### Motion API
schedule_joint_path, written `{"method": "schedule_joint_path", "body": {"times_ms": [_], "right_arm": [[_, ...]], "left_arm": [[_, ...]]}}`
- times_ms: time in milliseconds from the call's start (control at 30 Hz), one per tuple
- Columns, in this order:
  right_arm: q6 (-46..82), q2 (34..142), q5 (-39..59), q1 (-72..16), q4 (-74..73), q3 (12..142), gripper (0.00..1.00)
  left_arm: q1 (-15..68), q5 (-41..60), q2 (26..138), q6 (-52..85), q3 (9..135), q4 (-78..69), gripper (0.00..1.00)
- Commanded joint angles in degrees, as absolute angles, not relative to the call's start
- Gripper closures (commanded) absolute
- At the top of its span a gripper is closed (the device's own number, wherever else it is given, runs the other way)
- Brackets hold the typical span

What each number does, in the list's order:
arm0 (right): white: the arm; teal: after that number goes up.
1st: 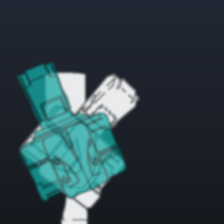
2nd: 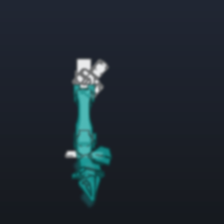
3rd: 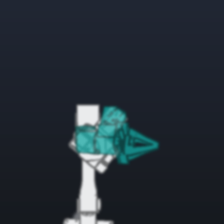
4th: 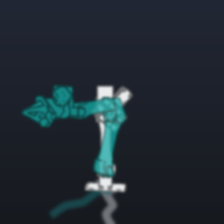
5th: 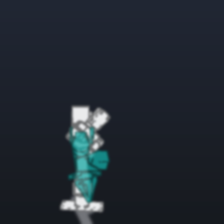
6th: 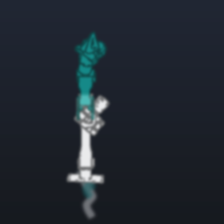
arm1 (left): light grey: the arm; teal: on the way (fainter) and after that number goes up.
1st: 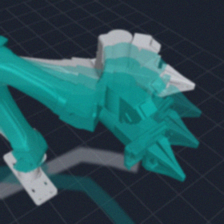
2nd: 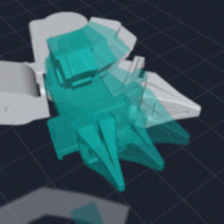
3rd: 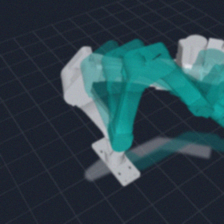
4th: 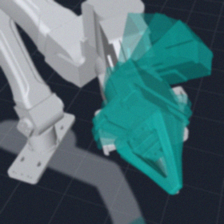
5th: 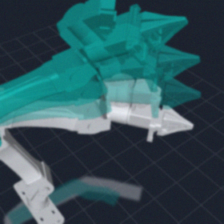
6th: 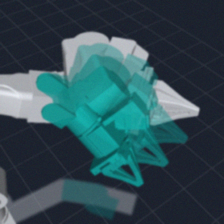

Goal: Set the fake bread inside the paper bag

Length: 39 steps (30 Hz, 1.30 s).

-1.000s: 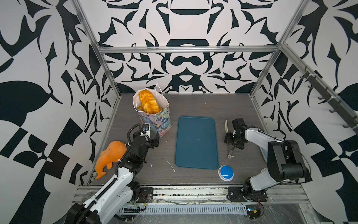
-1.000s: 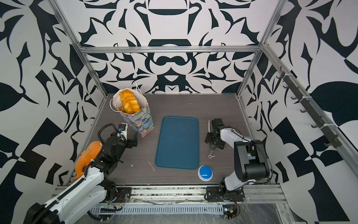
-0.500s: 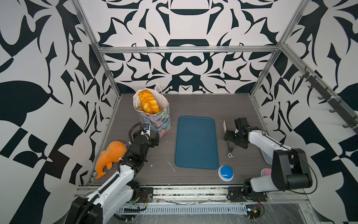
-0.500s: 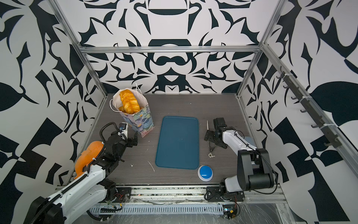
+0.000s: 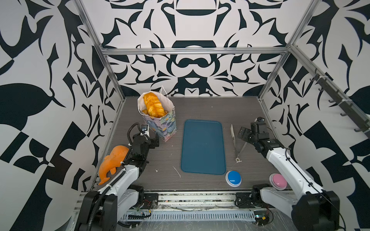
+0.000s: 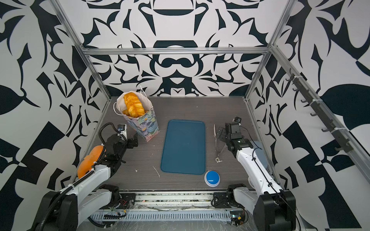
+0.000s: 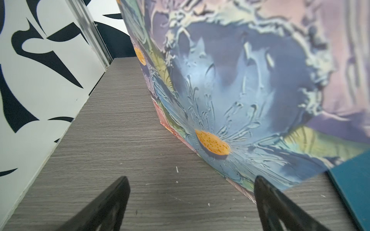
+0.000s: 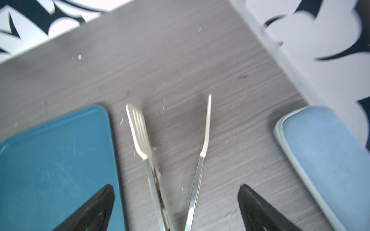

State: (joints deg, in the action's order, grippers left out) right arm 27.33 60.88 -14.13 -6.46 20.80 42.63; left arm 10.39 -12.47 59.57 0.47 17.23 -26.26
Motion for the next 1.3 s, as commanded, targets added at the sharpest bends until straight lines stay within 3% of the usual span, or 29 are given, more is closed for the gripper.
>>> {"method": "schedule_joint_path", "body": {"times_ms": [0,200,367,500,767,1133,1267], "right_arm": [[25.3,59.0,-18.6,-6.8,12.8,40.3,0.0],[20.9,58.1,-22.4,-8.8,2.8,36.7,0.0],[10.9,58.4,-31.6,-15.9,-4.9,34.6,0.0],[8.8,60.3,-31.6,-16.2,-5.4,34.9,0.0],[4.0,59.1,-29.4,-16.1,-12.1,30.6,0.0],[0.1,69.7,-32.1,-14.2,-27.4,24.9,0.0],[0.4,74.6,-27.4,-11.8,-27.7,27.1,0.0]], "left_arm": [[8.2,-7.8,61.5,0.0,17.2,-31.4,0.01],[1.7,-1.8,67.1,0.5,16.8,-37.7,0.01],[-0.8,0.2,75.5,1.4,16.7,-46.8,0.01],[-1.8,1.7,78.1,2.6,17.5,-48.0,0.01],[-2.3,8.4,90.1,1.8,15.9,-64.3,0.01],[-2.3,5.8,89.5,3.0,17.9,-59.1,0.01],[-2.2,5.9,89.5,3.0,17.7,-59.6,0.01]]}}
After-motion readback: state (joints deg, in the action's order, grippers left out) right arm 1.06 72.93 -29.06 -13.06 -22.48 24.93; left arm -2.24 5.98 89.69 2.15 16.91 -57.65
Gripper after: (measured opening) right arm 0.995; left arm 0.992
